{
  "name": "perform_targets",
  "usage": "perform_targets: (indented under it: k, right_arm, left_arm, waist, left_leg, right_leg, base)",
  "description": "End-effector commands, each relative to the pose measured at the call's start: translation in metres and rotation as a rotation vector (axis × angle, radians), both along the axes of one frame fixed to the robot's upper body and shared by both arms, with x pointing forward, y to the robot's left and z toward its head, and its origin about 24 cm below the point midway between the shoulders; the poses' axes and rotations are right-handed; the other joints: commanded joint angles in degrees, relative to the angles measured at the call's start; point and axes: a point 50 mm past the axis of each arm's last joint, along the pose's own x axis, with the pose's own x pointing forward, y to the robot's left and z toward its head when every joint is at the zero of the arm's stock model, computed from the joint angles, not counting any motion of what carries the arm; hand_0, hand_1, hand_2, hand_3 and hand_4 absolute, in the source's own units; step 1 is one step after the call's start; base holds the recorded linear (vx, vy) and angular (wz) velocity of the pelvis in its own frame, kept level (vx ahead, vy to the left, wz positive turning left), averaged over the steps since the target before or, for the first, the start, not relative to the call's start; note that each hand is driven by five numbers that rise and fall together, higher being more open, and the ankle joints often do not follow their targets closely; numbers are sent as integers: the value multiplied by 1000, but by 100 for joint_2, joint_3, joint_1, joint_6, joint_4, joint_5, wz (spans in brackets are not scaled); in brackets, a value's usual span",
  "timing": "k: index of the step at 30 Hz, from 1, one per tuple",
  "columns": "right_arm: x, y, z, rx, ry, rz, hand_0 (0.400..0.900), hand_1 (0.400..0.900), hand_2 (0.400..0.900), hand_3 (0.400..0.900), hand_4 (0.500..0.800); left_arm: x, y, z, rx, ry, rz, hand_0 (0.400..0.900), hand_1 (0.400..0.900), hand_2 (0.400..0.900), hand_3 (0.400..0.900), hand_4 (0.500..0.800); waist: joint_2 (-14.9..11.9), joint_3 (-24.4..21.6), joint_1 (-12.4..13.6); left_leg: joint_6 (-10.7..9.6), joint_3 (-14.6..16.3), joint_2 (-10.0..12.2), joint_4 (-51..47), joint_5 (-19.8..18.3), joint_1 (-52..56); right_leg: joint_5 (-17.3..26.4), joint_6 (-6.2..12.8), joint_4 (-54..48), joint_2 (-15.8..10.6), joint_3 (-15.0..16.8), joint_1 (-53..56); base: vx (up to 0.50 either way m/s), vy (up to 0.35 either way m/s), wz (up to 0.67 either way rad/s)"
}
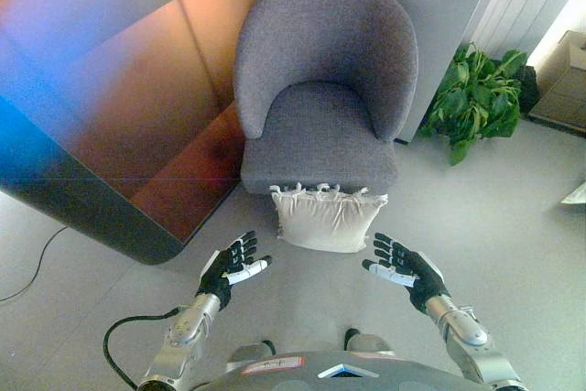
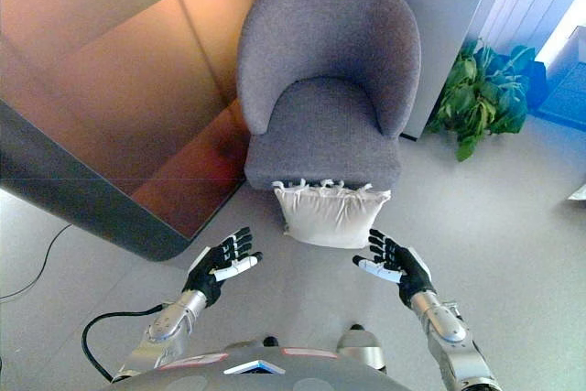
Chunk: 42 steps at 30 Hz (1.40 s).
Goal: Pick up the pillow and put it on the sofa.
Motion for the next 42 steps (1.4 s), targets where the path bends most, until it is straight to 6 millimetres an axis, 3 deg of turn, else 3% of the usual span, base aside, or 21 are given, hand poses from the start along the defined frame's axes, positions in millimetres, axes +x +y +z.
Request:
perform_targets:
  k: [1, 4, 8, 9, 11, 13, 16, 18, 20, 22, 25, 27, 28, 29, 31, 32, 34, 36, 38, 39, 42]
  right_arm:
    - [40, -3, 44, -1, -281, 13, 900, 900, 900, 900, 800]
    - [40, -3, 46, -8, -284, 14, 900, 900, 900, 900, 800]
    - [44, -5, 46, -22, -294, -6, 900, 900, 900, 900, 800]
    - [47, -4, 48, -25, -309, -7, 900, 900, 900, 900, 800]
    - [50, -4, 47, -35, -313, -9, 900, 900, 900, 900, 800]
    - [52, -3, 46, -47, -313, -6, 900, 900, 900, 900, 800]
    - [59, 2, 47, -52, -321, 4, 900, 900, 900, 900, 800]
    - [61, 5, 48, -43, -327, 11, 900, 900, 900, 900, 800]
    - [63, 9, 45, -26, -323, -2, 900, 900, 900, 900, 800]
    - [65, 13, 43, -7, -319, -14, 900, 900, 900, 900, 800]
    - [67, 21, 41, 1, -312, 1, 900, 900, 900, 900, 800]
    - [70, 27, 41, 17, -314, 10, 900, 900, 900, 900, 800]
    - [76, 34, 43, 30, -331, 17, 900, 900, 900, 900, 800]
    - [76, 34, 43, 30, -331, 17, 900, 900, 900, 900, 800]
    - [82, 41, 44, 9, -343, 38, 900, 900, 900, 900, 800]
    - [82, 41, 44, 9, -343, 38, 900, 900, 900, 900, 800]
    - [94, 39, 56, -33, -399, 40, 900, 900, 900, 900, 800]
    - [99, 36, 64, -96, -435, 57, 900, 900, 900, 900, 800]
    - [104, 34, 67, -159, -455, 70, 900, 900, 900, 900, 800]
    - [118, 27, 82, -324, -522, 79, 900, 900, 900, 900, 800]
    - [140, 13, 112, -709, -653, 135, 900, 900, 900, 900, 800]
  left_arm:
    - [33, 6, 32, 40, -209, -45, 900, 900, 900, 900, 800]
    - [32, 3, 32, 20, -210, -46, 900, 900, 900, 900, 800]
    - [36, 2, 36, 15, -229, -34, 900, 900, 900, 900, 800]
    - [37, 2, 38, 17, -239, -33, 900, 900, 900, 900, 800]
    - [40, 1, 40, 21, -256, -35, 900, 900, 900, 900, 800]
    - [42, 0, 41, 28, -262, -33, 900, 900, 900, 900, 800]
    - [45, 2, 44, 24, -279, -7, 900, 900, 900, 900, 800]
    - [45, 5, 45, 16, -284, 14, 900, 900, 900, 900, 800]
    - [49, 7, 49, 30, -301, 24, 900, 900, 900, 900, 800]
    - [54, 11, 53, 53, -316, 31, 900, 900, 900, 900, 800]
    - [60, 14, 57, 79, -337, 23, 900, 900, 900, 900, 800]
    - [64, 16, 60, 92, -346, 31, 900, 900, 900, 900, 800]
    - [69, 21, 67, 121, -369, 29, 900, 900, 900, 900, 800]
    - [69, 21, 67, 120, -370, 29, 900, 900, 900, 900, 800]
    - [72, 23, 72, 138, -390, 36, 900, 900, 900, 900, 800]
    - [72, 24, 72, 138, -391, 36, 900, 900, 900, 900, 800]
    - [78, 23, 74, 138, -404, 53, 900, 900, 900, 900, 800]
    - [78, 20, 75, 131, -414, 50, 900, 900, 900, 900, 800]
    - [80, 18, 75, 131, -418, 48, 900, 900, 900, 900, 800]
    - [91, 15, 84, 144, -467, 51, 900, 900, 900, 900, 800]
    - [110, 14, 105, 176, -572, 78, 900, 900, 900, 900, 800]
  waist:
    - [-269, 148, -41]
    - [-276, 280, 27]
    - [-268, 336, 70]
    - [-251, 371, 117]
    - [-139, 436, 225]
    - [-96, 472, 302]
    - [-69, 400, 435]
    - [-106, 317, 499]
    - [-283, 132, 533]
    - [-494, -34, 609]
    - [-610, -112, 641]
    - [-664, -113, 598]
    - [-573, 84, 516]
    - [-561, 74, 523]
    - [-449, 292, 416]
    - [-460, 299, 413]
    - [-386, 556, 361]
    - [-378, 722, 333]
    - [-378, 813, 326]
    - [-460, 1041, 268]
    - [-550, 1257, 191]
  left_leg:
    - [-384, -341, 234, 2706, -140, -1297]
    - [-346, -507, 112, 3544, 266, -1705]
    - [-293, -404, -60, 2947, 222, -2208]
    - [-230, -289, -69, 2263, 185, -2410]
    - [-292, -223, -30, 1153, 838, -2663]
    - [-377, -123, -62, 453, 1232, -2707]
    - [-463, 303, 0, -86, 1589, -2752]
    - [-346, 307, 27, -12, 1460, -2655]
    - [-163, 551, 29, 733, 1212, -2864]
    - [11, 563, -56, 1092, 817, -2859]
    - [199, 622, -161, 1012, 609, -2693]
    - [426, 609, -447, 823, 413, -2405]
    - [625, 526, -565, 625, 250, -2044]
    - [624, 528, -550, 606, 269, -2053]
    - [773, 536, -653, 241, 52, -1446]
    - [774, 538, -666, 234, 56, -1437]
    - [678, 463, -572, 106, -44, -1119]
    - [573, 367, -532, 99, -109, -1064]
    - [491, 313, -488, 147, -171, -1084]
    - [242, 120, -432, 356, -360, -1212]
    - [-21, -143, -233, 743, -608, -1421]
  right_leg:
    - [-379, -292, 252, 304, -36, 164]
    - [-446, -411, 217, 361, -37, 311]
    - [-484, -361, 98, 347, 23, 430]
    - [-495, -331, 76, 394, 66, 443]
    - [-552, -284, 19, 523, 115, 535]
    - [-607, -255, -54, 600, 168, 665]
    - [-770, -146, -183, 605, 337, 956]
    - [-866, -108, -161, 535, 431, 1051]
    - [-1213, -30, -101, 181, 340, 1358]
    - [-1322, 100, 369, -171, 279, 1344]
    - [-928, 192, 1258, -389, 287, 984]
    - [71, 266, 2386, -517, 403, 446]
    - [656, 319, 3759, -552, 345, -228]
    - [671, 314, 3755, -537, 352, -249]
    - [557, 317, 4462, -846, -102, -932]
    - [546, 319, 4477, -859, -99, -932]
    - [72, 202, 3939, -1086, -663, -1449]
    - [98, 250, 3224, -1241, -710, -1615]
    - [163, 284, 2658, -1295, -665, -1711]
    - [640, 505, 1308, -1506, -303, -2006]
    - [1380, 824, 485, -1681, 47, -2081]
  base:
    - [-7, -98, -12]
    - [51, -50, -16]
    - [94, 21, -10]
    - [166, 79, -26]
    - [239, 117, -33]
    - [237, 100, -33]
    - [305, 148, -50]
    - [280, 149, -41]
    - [462, 221, -7]
    - [509, 228, -5]
    - [329, 200, 4]
    - [299, 308, 25]
    - [251, 313, 19]
    - [374, 402, 19]
    - [317, 246, 14]
    - [216, 97, 9]
    - [295, 22, 14]
    - [240, -137, 21]
    - [168, -259, 33]
    - [151, -372, 52]
    - [155, -384, 61]
